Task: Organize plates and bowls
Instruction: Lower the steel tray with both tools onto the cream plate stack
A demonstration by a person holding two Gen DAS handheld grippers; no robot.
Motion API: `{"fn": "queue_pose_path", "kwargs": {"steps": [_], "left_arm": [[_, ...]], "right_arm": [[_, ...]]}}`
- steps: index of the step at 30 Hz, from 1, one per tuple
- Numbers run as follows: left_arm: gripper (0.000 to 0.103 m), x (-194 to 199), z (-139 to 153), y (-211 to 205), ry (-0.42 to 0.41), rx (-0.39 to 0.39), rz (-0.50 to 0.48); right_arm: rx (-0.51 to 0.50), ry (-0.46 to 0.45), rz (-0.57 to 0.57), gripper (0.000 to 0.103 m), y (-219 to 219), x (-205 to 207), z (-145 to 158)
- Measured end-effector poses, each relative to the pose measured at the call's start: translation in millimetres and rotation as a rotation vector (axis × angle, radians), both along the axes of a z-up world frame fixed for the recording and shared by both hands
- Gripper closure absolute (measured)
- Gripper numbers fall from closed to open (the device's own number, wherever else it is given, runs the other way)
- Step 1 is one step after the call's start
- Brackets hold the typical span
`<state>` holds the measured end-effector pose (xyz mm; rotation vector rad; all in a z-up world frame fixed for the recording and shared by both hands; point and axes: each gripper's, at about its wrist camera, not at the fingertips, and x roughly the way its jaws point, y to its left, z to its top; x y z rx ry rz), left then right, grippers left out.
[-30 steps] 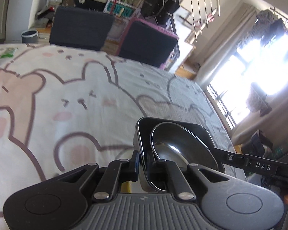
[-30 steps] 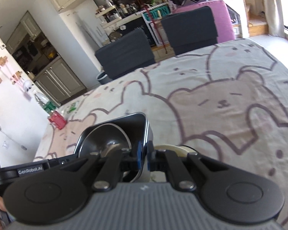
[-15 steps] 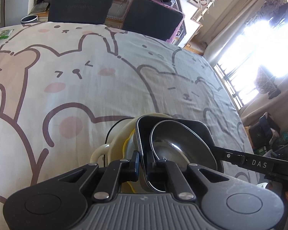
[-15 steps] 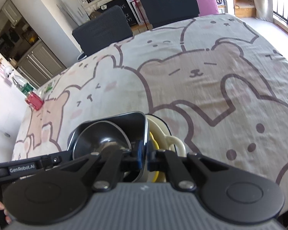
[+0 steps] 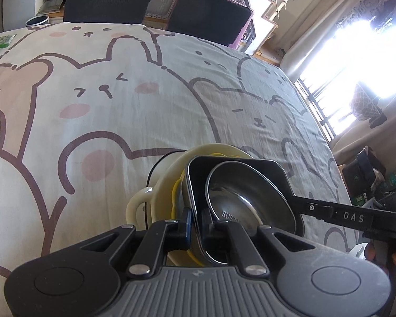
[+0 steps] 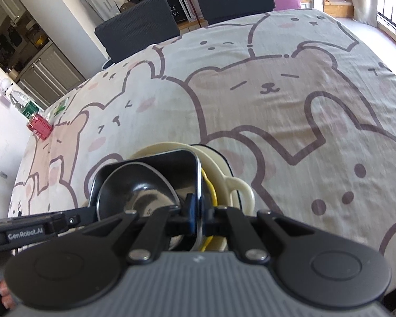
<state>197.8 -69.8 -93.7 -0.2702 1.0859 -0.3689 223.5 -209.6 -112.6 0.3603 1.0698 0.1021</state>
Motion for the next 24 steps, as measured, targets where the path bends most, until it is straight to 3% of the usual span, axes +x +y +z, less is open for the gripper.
{"fn": "queue_pose_path", "kwargs": {"steps": [16, 24], "left_arm": [[0.095, -0.4, 0.3, -1.1, -0.006, 0.013, -0.017], [0.086, -2.2, 3.4, 0.2, -0.004, 0.035, -0.01]], "right_arm": [[-0.005, 0.009, 0.011, 0.097, 1.7, 2.2, -1.4], [-0.056, -0.002, 0.04, 0.092, 3.8, 1.6, -0.3]]}}
